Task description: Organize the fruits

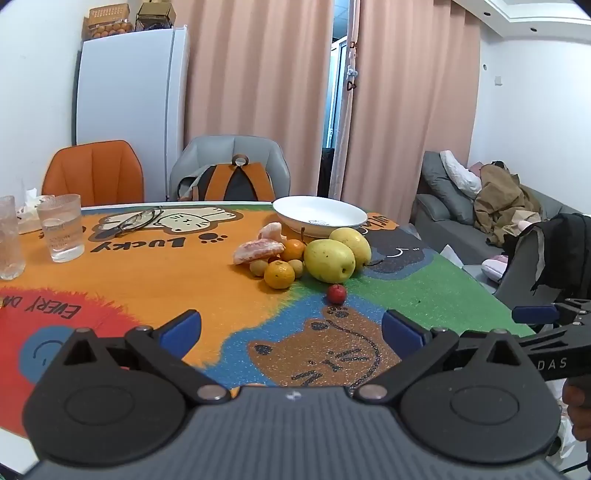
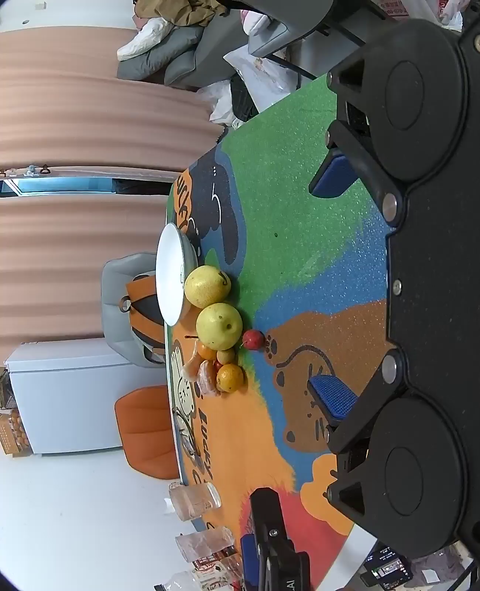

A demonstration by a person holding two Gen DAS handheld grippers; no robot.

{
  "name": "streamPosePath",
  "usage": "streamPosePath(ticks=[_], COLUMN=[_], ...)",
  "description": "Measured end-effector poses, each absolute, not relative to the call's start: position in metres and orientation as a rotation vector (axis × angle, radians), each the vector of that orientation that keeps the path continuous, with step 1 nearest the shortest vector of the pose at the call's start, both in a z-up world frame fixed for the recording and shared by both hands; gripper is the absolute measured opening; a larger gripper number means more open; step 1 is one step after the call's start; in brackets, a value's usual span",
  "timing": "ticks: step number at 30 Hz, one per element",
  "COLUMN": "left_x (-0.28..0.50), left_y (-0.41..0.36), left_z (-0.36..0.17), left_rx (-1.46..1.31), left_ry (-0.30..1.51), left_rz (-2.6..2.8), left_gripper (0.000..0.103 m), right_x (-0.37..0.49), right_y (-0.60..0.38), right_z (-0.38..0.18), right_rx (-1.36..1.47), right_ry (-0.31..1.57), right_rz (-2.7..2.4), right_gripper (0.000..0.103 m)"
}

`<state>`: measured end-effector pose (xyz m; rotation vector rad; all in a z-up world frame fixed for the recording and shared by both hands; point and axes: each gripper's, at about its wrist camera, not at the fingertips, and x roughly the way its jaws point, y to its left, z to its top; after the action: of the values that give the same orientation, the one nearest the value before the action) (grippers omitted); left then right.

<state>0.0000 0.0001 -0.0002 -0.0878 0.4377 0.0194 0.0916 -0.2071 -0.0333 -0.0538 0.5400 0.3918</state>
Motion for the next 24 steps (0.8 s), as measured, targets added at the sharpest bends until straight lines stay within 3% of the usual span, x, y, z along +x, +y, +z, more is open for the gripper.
streamPosePath(ticks=[24], left_x=[-0.0003], left_y=[-0.0041], left_z=[-0.0031], left_rx=[-0.08], left_ry=[0.445], left_rz=[0.005], left_gripper=[0.103], right_x=[0.0895], right_y=[-0.2051], right_z=[-0.0296], right_rx=[-0.054], right_ry=[0.541], right_rz=[0.394], right_gripper=[0.103])
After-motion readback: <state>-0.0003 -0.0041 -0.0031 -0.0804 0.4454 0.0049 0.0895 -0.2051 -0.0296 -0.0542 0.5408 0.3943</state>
